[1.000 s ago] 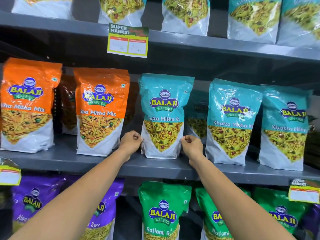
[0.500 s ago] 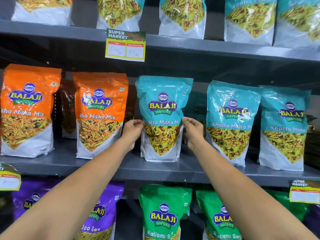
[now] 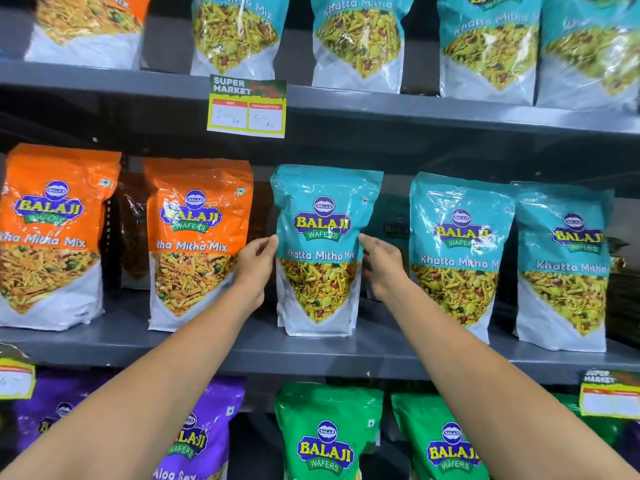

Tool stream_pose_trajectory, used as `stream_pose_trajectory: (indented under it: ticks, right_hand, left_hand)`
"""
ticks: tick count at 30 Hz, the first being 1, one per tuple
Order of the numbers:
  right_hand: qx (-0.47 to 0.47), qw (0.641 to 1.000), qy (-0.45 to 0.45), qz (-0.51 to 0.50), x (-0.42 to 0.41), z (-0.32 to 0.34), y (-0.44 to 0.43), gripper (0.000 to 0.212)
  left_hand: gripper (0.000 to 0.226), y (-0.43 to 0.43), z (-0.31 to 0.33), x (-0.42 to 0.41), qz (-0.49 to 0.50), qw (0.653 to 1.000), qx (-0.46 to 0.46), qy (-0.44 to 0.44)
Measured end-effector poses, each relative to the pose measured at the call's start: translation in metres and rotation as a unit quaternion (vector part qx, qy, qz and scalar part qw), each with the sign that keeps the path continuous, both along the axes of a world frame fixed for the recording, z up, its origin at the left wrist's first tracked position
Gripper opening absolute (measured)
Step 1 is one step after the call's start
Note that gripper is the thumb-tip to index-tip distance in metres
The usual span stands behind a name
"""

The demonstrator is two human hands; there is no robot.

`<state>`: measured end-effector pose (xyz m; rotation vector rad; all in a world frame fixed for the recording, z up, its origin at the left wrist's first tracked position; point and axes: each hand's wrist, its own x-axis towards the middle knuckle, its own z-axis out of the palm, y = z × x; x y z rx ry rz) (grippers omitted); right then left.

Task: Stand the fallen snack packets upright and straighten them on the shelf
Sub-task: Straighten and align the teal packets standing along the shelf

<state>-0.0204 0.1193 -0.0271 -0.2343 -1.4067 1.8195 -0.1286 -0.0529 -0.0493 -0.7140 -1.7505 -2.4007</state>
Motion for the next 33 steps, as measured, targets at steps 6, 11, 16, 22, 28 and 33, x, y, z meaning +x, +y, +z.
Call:
stream_pose_trajectory:
  ticks: [6, 11, 16, 22, 28, 33]
  right_hand:
    - [-0.037, 0.999, 0.036, 0.008, -0.004, 0.006, -0.008, 0.01]
    - [-0.076, 0.994, 0.072, -0.025, -0.011, 0.001, -0.004, 0.018]
    - [-0.054, 0.996, 0.068, 0.002, -0.009, 0.002, -0.002, 0.013]
    - [-0.007, 0.999, 0.052, -0.01, -0.004, 0.026, -0.008, 0.009]
    - [0.033, 0.997, 0.047, -0.042, -0.011, 0.008, -0.011, 0.021]
    - [0.075, 0.99, -0.101, -0.057, -0.021, -0.061, -0.024, 0.094]
  left_hand:
    - [0.012, 0.004, 0.026, 0.004, -0.014, 0.998, 0.067, -0.014]
    - [0.007, 0.009, 0.024, 0.001, 0.077, 0.994, 0.074, 0.021]
    - [0.022, 0.015, 0.03, 0.001, 0.009, 0.994, 0.107, 0.017]
    - [0.012, 0.017, 0.052, -0.002, 0.004, 0.993, 0.117, -0.026]
    - [0.036, 0.016, 0.038, 0.005, 0.023, 0.997, 0.07, -0.01]
    - [0.085, 0.029, -0.04, 0.021, -0.012, 0.996, -0.035, -0.079]
